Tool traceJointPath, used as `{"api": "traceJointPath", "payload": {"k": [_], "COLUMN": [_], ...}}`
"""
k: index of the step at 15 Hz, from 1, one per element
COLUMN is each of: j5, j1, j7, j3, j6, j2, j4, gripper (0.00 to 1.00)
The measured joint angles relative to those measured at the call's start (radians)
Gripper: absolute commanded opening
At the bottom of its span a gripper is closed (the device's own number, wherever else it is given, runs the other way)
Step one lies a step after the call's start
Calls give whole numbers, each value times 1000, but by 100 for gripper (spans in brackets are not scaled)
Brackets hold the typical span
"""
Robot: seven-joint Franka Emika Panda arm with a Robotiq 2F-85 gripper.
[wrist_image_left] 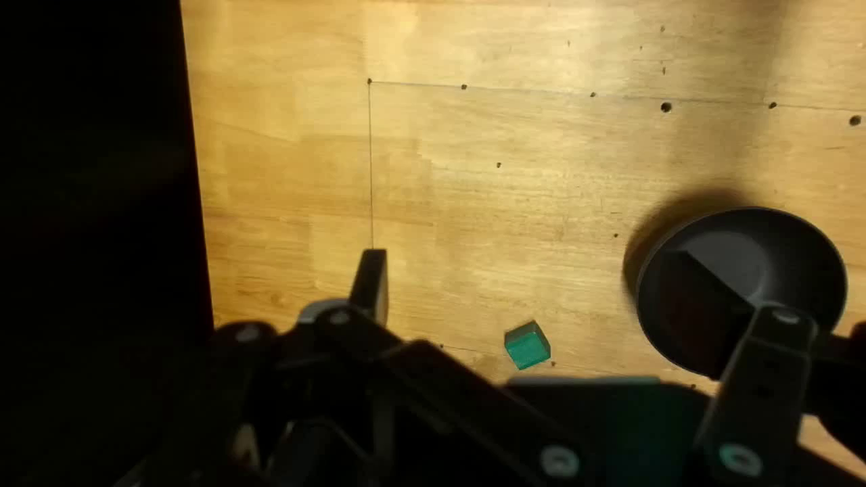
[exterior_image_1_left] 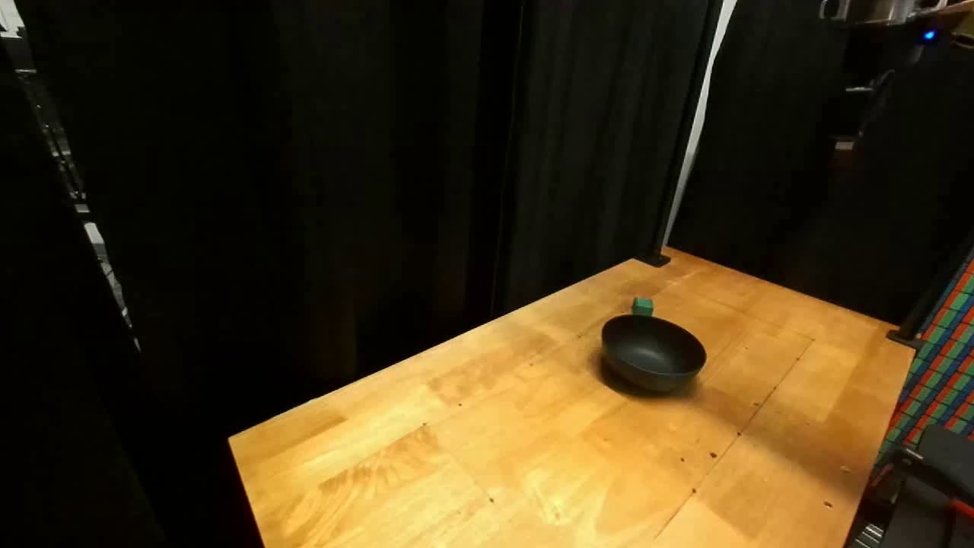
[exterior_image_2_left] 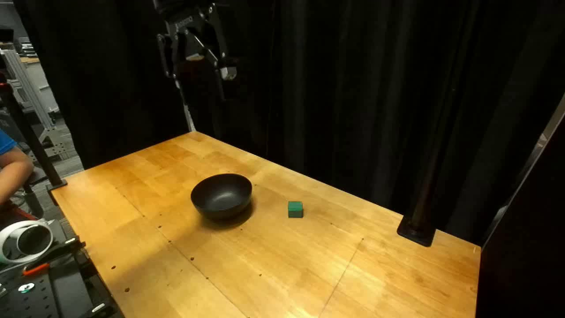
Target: Put the green object in the black bowl
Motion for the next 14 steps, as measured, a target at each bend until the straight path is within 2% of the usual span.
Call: {"api": "traceJointPath", "payload": {"k": [9,14], "j5": [5,108], "j1": [1,11], "j7": [32,212], "j3": [0,7], "j6": [13,205], "j2": [15,203], "j4": [6,14], "gripper": [100,100]}}
